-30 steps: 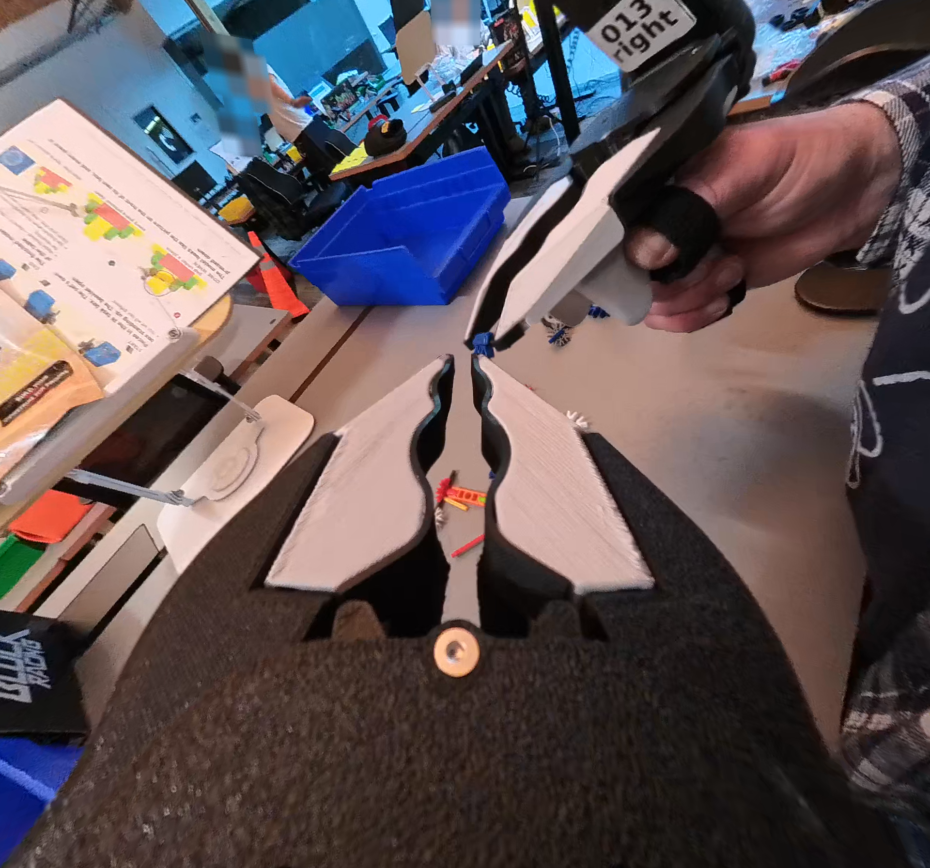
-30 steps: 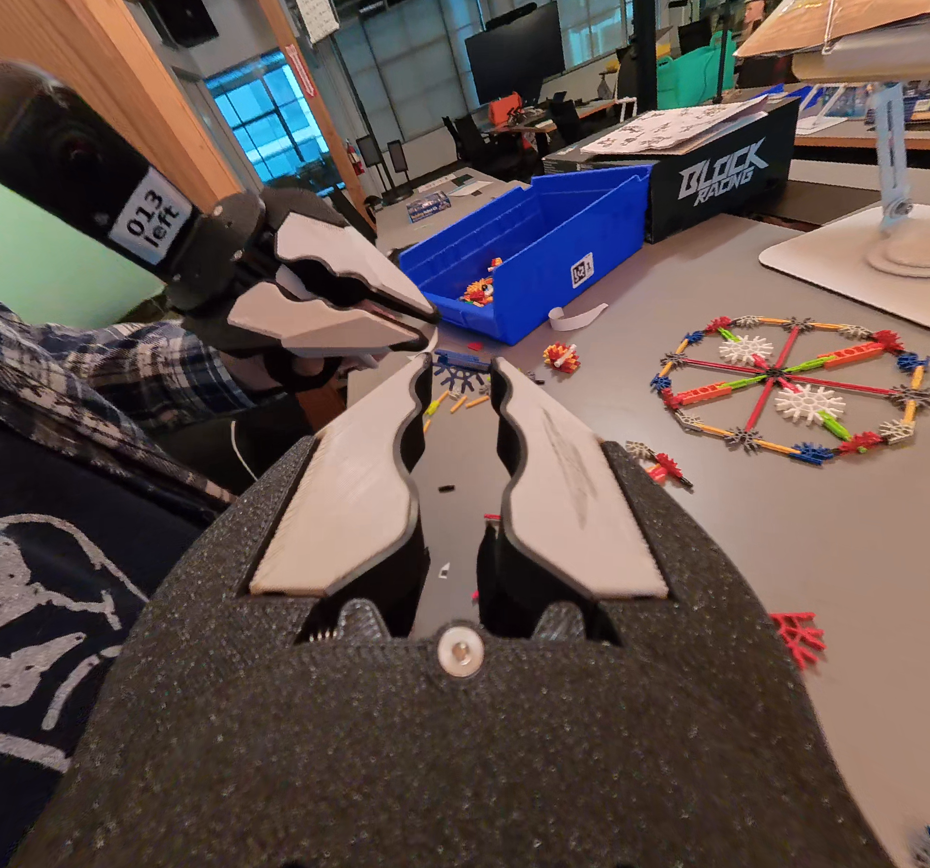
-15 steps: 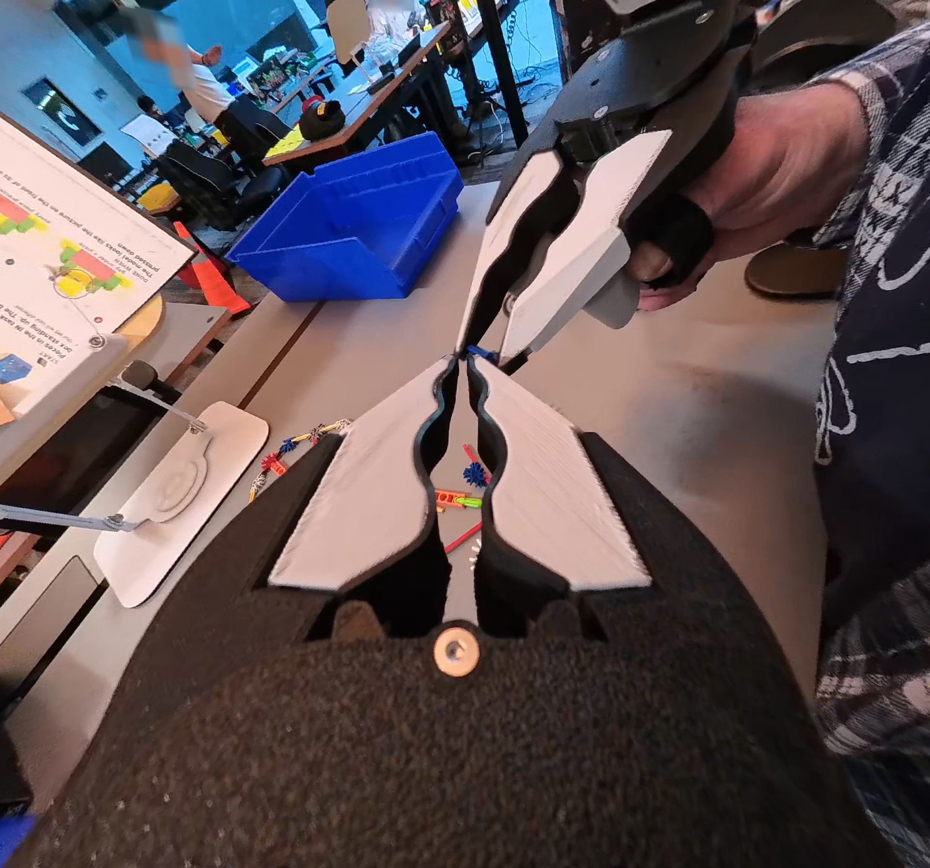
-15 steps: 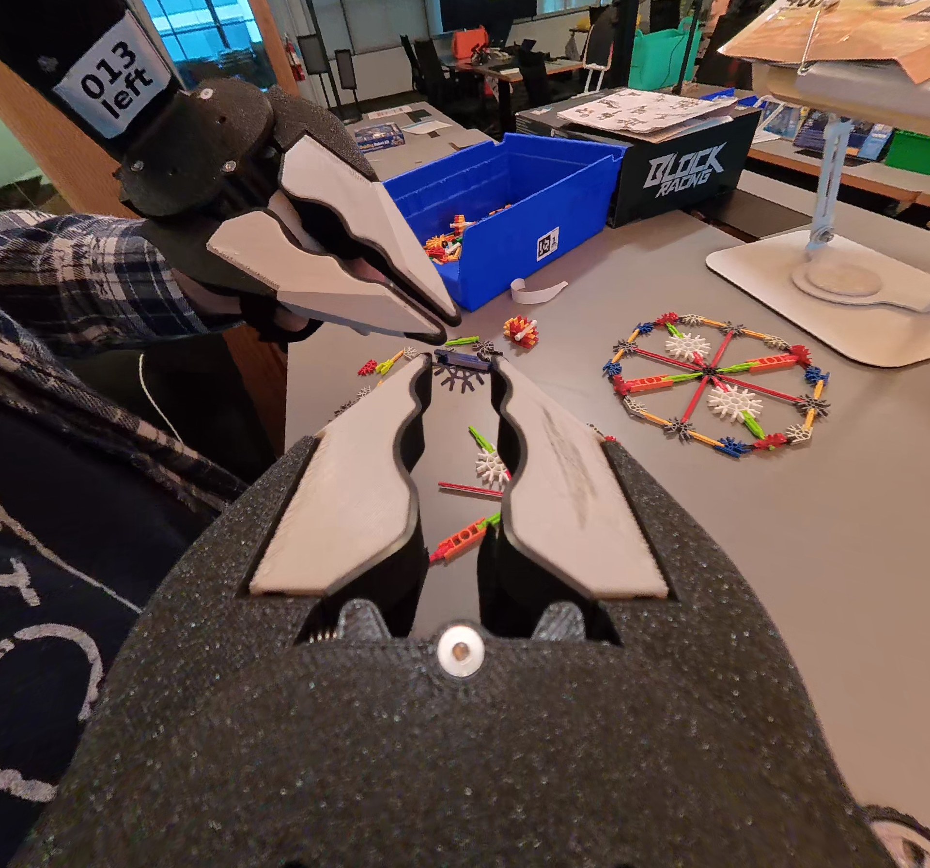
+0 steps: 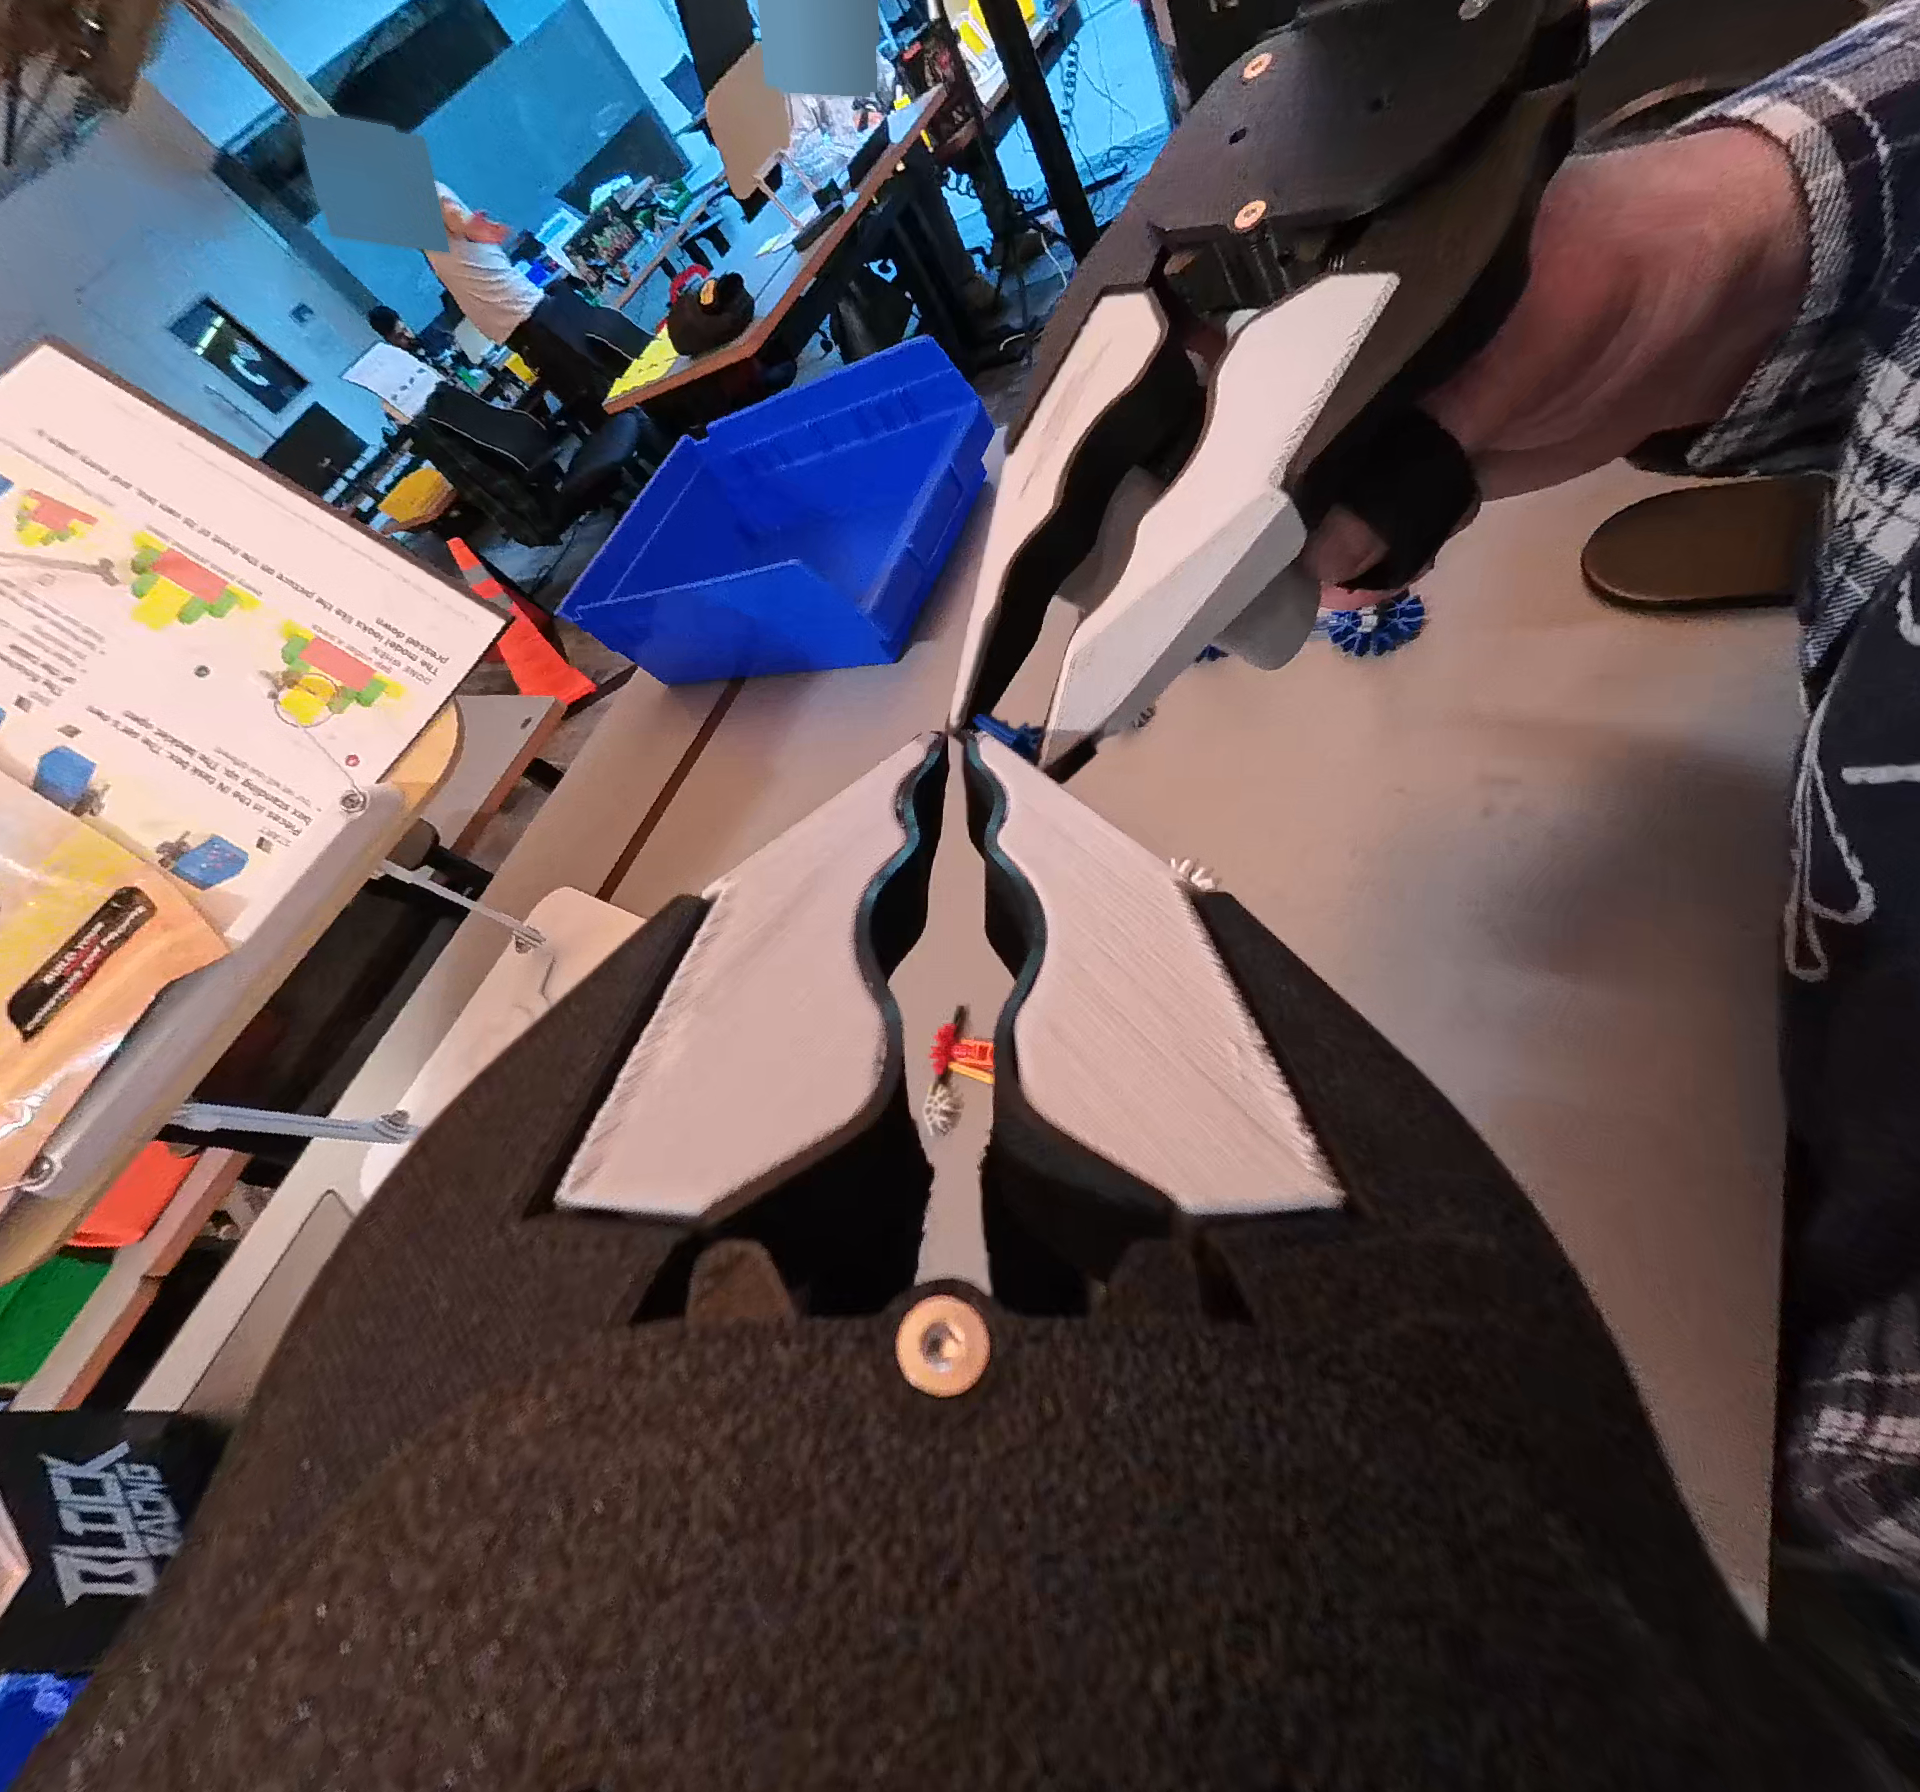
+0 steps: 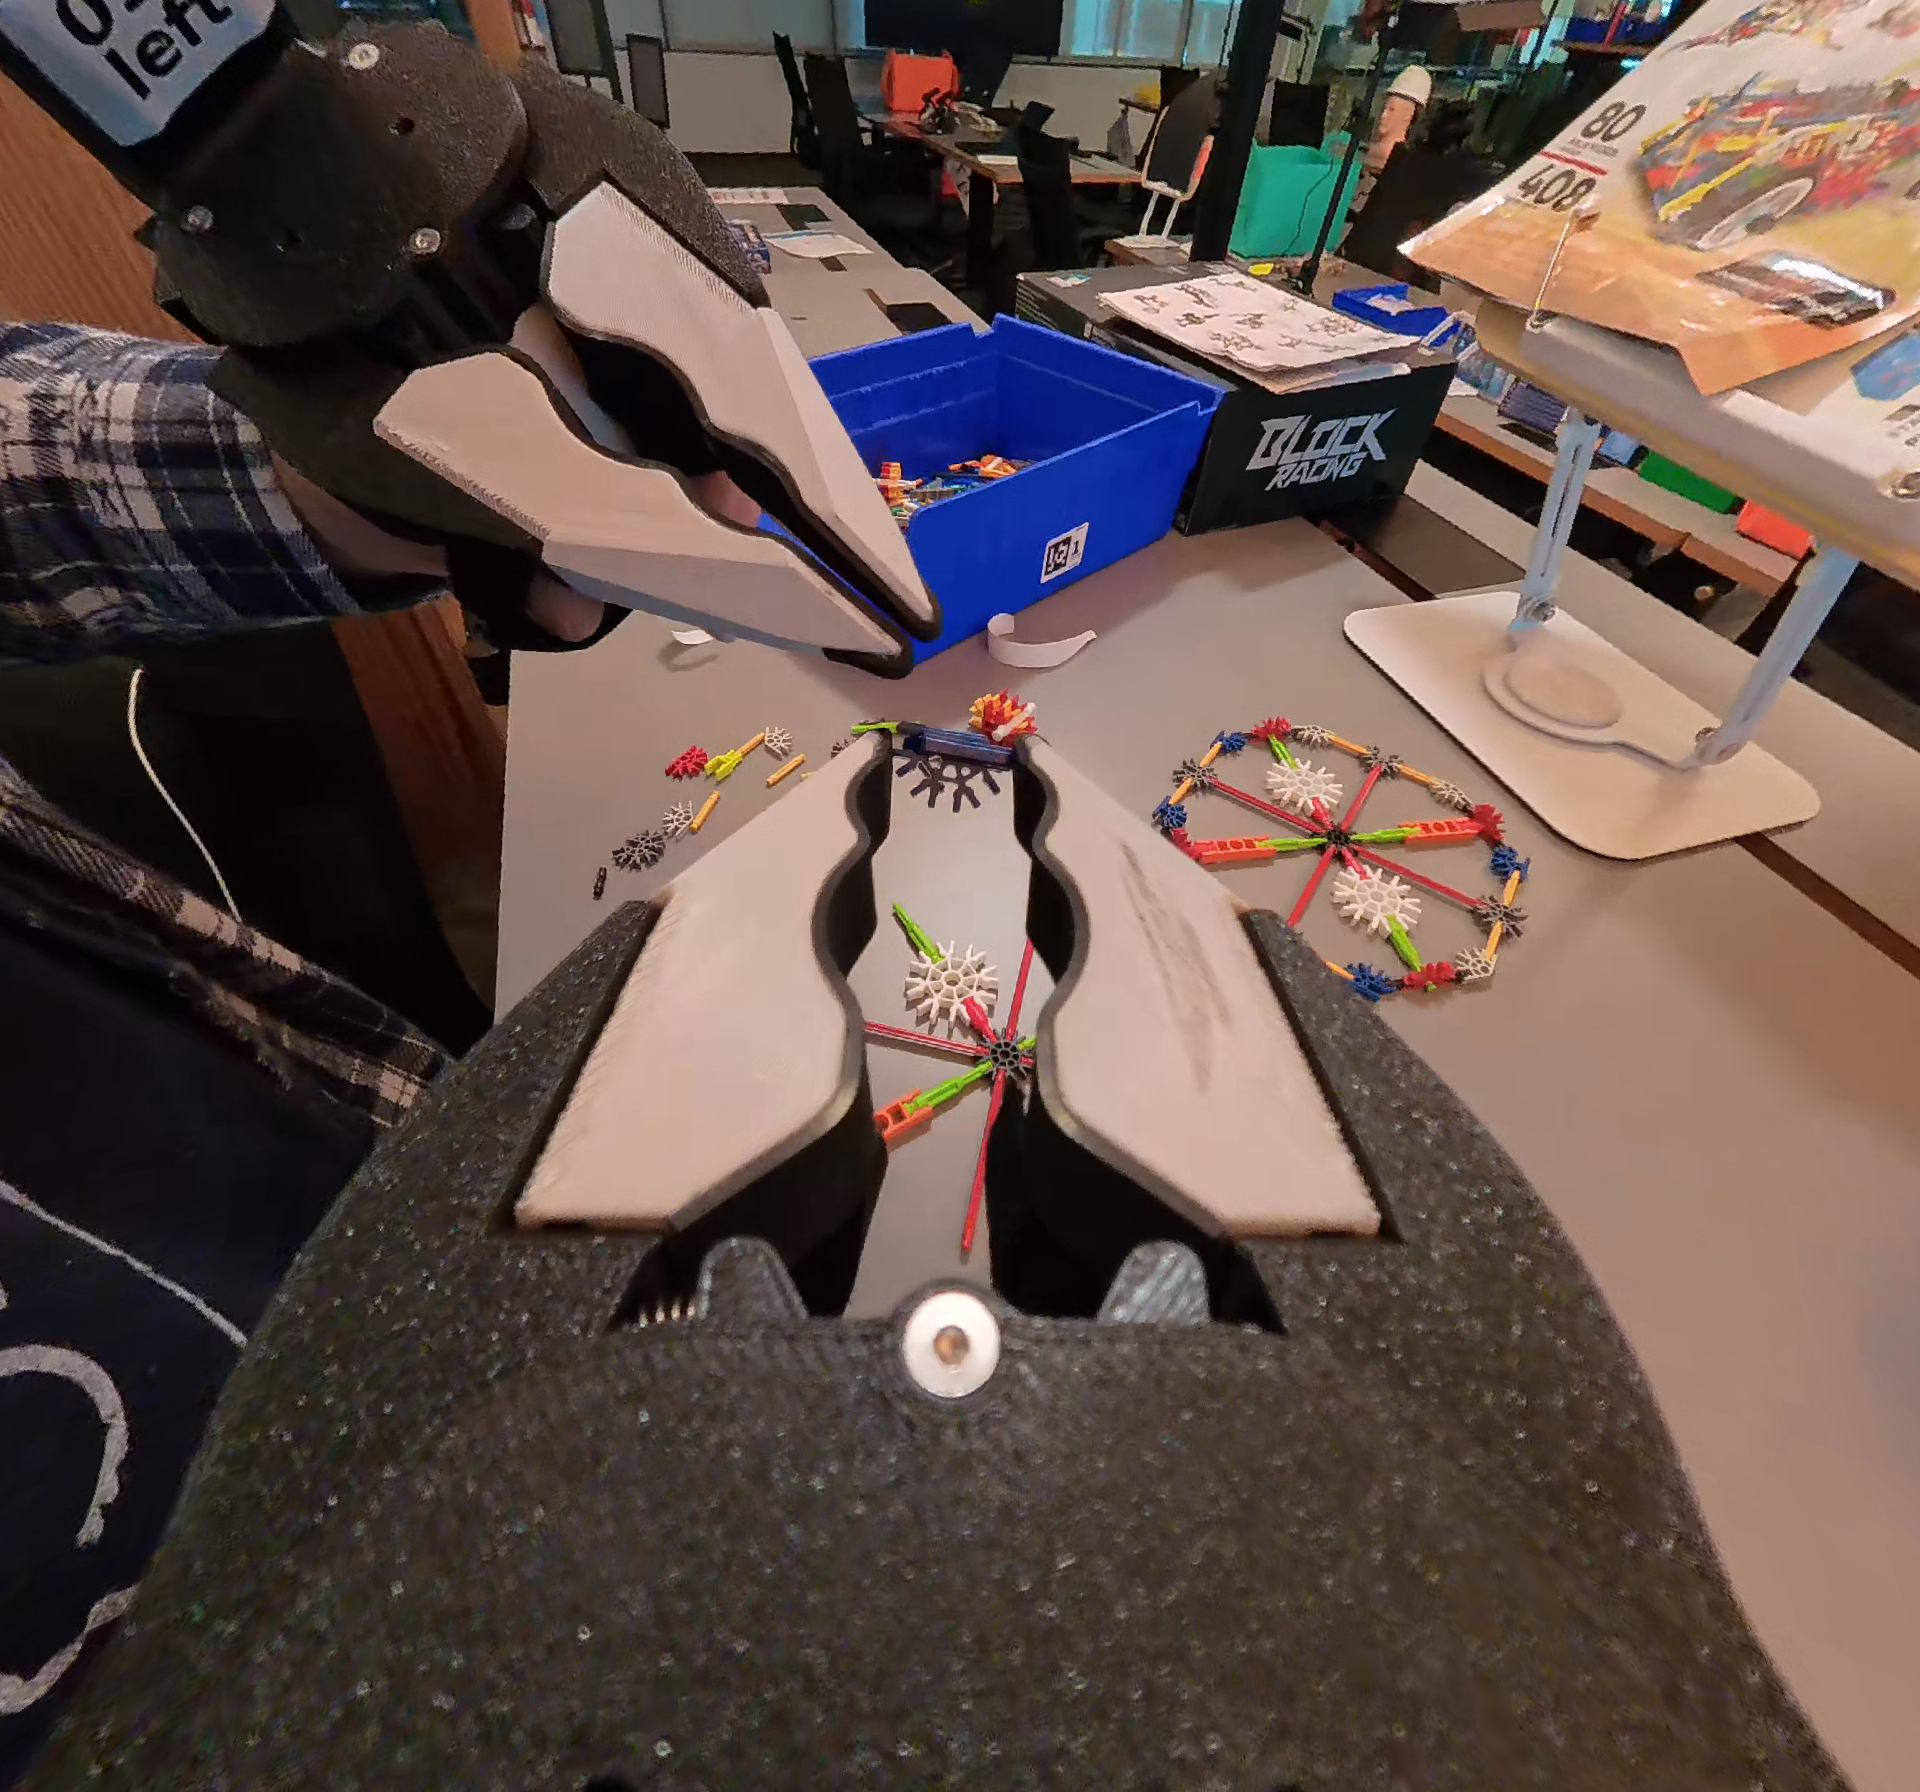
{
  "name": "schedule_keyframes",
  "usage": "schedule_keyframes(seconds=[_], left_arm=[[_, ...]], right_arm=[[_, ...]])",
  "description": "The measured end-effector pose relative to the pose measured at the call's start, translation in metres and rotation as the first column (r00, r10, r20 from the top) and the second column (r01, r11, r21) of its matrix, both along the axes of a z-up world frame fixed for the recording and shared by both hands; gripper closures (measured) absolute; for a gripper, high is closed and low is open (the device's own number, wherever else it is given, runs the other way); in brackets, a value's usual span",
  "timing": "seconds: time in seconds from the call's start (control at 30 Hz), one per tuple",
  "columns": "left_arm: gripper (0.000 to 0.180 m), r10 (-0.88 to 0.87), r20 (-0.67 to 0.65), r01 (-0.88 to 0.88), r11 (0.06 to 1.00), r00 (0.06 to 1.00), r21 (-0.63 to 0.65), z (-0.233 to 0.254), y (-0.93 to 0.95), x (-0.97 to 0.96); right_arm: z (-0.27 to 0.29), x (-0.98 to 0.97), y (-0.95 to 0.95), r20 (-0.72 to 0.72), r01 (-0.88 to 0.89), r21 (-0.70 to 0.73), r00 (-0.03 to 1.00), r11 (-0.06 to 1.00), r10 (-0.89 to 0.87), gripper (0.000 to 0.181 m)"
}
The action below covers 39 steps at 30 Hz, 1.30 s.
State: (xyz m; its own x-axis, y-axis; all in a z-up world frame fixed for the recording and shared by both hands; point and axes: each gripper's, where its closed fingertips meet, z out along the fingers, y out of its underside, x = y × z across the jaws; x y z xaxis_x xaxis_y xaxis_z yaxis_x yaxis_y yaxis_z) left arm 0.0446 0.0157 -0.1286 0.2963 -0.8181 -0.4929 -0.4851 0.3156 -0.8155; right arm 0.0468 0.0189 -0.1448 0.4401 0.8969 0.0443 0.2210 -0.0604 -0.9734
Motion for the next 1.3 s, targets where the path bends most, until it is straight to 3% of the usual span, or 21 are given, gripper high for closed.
schedule_keyframes(seconds=[0.47,1.0,1.3], left_arm=[[0.178,-0.078,-0.102,0.075,0.997,0.992,-0.033,-0.011,-0.007,-0.004],[0.175,-0.234,-0.130,0.207,0.959,0.963,-0.192,-0.021,-0.016,-0.009],[0.172,-0.281,-0.076,0.253,0.932,0.957,-0.260,-0.018,-0.020,-0.009]], right_arm=[[0.002,-0.005,-0.004,0.019,-0.016,0.035,1.000,0.999,0.015,0.160],[-0.007,-0.012,-0.013,0.092,-0.114,0.077,0.990,0.991,0.106,0.160],[-0.006,-0.013,-0.018,-0.058,-0.197,-0.101,0.980,0.975,0.192,0.159]])
